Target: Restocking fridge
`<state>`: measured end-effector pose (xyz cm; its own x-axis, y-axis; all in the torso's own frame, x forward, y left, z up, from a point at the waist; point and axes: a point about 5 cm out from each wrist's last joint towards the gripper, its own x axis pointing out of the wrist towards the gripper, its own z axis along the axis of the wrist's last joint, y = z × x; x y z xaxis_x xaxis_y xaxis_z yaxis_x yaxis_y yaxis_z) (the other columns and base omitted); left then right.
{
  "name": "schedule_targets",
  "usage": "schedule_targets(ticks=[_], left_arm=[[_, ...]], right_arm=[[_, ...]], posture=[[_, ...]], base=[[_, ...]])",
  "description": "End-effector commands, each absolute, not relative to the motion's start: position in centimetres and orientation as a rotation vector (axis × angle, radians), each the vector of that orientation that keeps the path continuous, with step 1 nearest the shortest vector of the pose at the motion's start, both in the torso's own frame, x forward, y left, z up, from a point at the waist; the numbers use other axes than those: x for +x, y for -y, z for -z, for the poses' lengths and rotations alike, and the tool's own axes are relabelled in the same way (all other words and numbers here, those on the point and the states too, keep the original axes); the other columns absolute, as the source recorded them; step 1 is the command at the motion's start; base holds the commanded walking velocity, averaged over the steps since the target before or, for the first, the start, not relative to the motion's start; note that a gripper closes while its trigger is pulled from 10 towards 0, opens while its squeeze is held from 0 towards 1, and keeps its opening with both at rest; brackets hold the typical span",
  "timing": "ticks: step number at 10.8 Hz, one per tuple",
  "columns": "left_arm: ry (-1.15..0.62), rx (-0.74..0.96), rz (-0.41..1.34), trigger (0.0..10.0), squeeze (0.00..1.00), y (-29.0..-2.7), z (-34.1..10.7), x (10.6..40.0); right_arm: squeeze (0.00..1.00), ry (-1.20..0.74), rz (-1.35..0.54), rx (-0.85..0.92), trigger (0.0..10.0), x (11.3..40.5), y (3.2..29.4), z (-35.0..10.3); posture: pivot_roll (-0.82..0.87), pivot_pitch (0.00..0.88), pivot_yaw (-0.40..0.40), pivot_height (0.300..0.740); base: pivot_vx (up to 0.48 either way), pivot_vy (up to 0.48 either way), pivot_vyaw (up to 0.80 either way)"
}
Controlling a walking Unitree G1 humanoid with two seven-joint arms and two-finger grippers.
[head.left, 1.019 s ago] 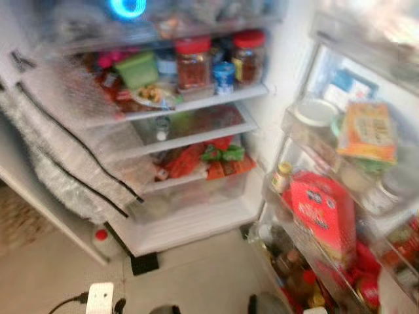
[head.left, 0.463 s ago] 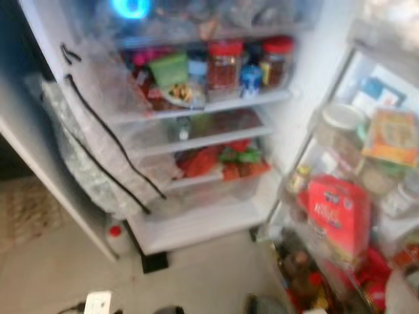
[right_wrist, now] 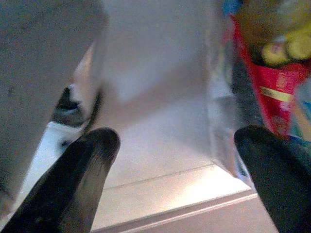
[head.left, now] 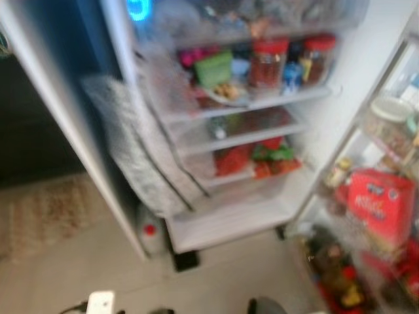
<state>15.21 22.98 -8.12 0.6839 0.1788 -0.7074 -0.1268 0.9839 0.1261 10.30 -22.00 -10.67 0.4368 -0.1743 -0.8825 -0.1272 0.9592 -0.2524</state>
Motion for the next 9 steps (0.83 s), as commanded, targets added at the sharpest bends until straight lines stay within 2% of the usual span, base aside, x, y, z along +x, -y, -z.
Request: schedule_targets(ticks=[1, 7, 8, 9], left_arm=[[-0.819, 0.065, -0.163, 10.0, 0.00, -22.52, 8.43, 14.80], [-0.816, 0.061, -0.157, 10.0, 0.00, -22.48, 8.42, 14.86], [-0.815, 0.061, -0.157, 10.0, 0.00, -22.47, 8.41, 14.86], [-0.815, 0.064, -0.154, 10.0, 0.00, -22.43, 8.42, 14.86]], right_arm=[[0.00, -1.125, -0.030, -0.274, 10.0, 10.22, 20.33, 10.99], [0.00, -1.126, -0.022, -0.266, 10.0, 10.23, 20.28, 11.00], [0.00, -1.126, -0.023, -0.265, 10.0, 10.23, 20.25, 11.00], [0.00, -1.127, -0.024, -0.263, 10.0, 10.23, 20.22, 11.01]], posture=[[-0.10, 0.038, 0.081, 0.650], [-0.10, 0.029, 0.084, 0.650], [-0.10, 0.031, 0.084, 0.650], [-0.10, 0.034, 0.085, 0.650]], base=[[0.000, 0.480, 0.00], [0.000, 0.480, 0.00], [0.000, 0.394, 0.00], [0.000, 0.000, 0.00]])
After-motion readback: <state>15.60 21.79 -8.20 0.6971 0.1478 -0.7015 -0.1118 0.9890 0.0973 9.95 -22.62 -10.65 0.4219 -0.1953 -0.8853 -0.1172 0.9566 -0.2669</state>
